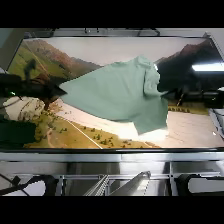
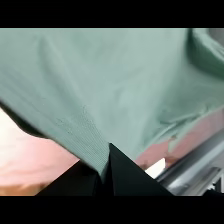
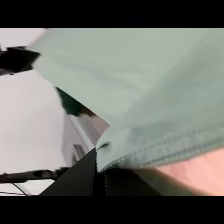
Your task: Fold the shirts.
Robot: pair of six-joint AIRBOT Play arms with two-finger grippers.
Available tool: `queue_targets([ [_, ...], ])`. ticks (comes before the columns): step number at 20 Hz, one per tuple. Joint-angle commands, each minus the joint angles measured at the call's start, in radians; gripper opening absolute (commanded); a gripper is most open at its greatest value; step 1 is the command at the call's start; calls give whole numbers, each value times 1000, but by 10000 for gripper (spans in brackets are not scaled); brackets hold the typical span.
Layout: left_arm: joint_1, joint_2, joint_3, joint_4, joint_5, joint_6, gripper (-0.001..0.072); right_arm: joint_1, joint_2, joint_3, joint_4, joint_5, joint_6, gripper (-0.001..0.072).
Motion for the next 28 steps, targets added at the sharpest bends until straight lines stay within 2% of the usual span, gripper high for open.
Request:
queue_targets([
  [1,42,185,261,-236,257,34,24,-64,262,74,496,235,-120,17],
  [3,74,286,443,-265,267,0,24,-113,453,162,636,212,-155,18],
  [5,128,376,612,-265,236,-8,23,-182,632,256,640,76,-178,17],
  [8,282,465,759,-255,224,-9,24,-291,822,365,479,-185,-196,16],
  [10,389,480,759,-248,252,-10,23,-299,879,383,309,-347,-196,16],
  [11,409,477,723,-248,248,-13,24,-293,873,383,282,-377,-195,16],
  [13,384,432,613,-249,245,-29,24,-264,801,382,274,-374,-187,16],
  [16,262,306,408,-245,247,-27,24,-93,580,381,127,-370,-127,17],
  [18,164,195,266,-228,222,5,24,42,398,381,7,-371,-104,17],
  [20,67,60,141,-164,143,44,24,146,195,381,-36,-396,-105,17],
  [24,-14,-280,61,-153,-85,116,29,224,-182,397,-28,-654,-108,17],
  [25,-12,-369,103,-152,-109,116,187,223,-257,421,-10,-680,-103,20],
  [27,13,-530,230,-193,-68,101,601,202,-361,475,-3,-683,-62,308],
  [28,31,-578,282,-231,-29,94,709,185,-372,483,-4,-684,-47,308],
])
